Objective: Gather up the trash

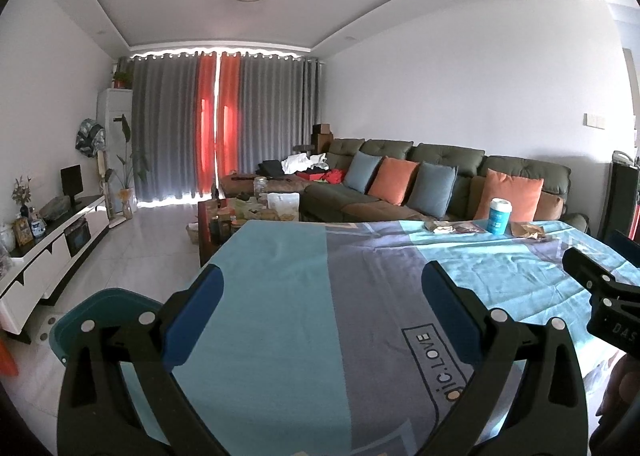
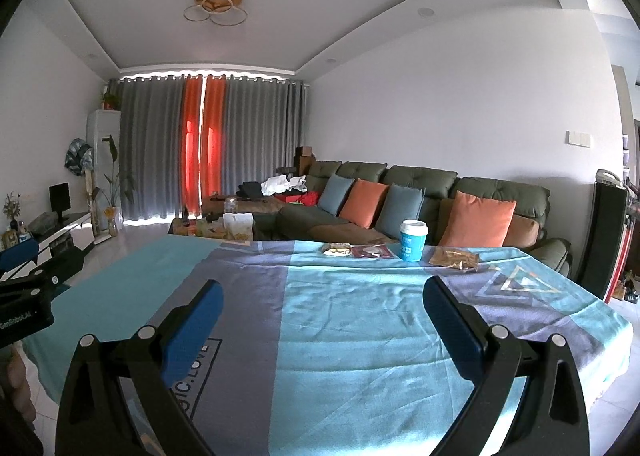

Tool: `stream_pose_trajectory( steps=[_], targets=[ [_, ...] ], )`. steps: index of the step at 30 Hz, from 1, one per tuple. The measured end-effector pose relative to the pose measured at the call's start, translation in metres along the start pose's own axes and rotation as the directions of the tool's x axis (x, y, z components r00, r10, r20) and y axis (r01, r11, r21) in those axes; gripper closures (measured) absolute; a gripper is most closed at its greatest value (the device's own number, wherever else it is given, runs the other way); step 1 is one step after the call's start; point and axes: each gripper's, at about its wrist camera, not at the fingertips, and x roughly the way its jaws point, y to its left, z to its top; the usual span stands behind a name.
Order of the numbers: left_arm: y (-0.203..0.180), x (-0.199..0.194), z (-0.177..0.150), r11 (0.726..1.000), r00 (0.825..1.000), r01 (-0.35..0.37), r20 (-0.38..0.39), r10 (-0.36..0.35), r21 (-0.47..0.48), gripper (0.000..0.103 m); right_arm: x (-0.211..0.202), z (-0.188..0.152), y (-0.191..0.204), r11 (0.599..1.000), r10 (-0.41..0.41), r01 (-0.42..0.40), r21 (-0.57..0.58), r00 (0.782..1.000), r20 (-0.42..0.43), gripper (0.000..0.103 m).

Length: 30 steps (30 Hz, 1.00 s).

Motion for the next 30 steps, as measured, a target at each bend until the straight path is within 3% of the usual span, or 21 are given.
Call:
stream_pose_trajectory(
  steps=[30],
  targets=[
    [0.006,0.01,0.007,1.0,1.0,-0.001,-0.015,0.001,-0.001,0.005,0.009,0.006,-0.012,0.999,-0.043,0.043,0.0,0.999,-0.008,0.007]
  ],
)
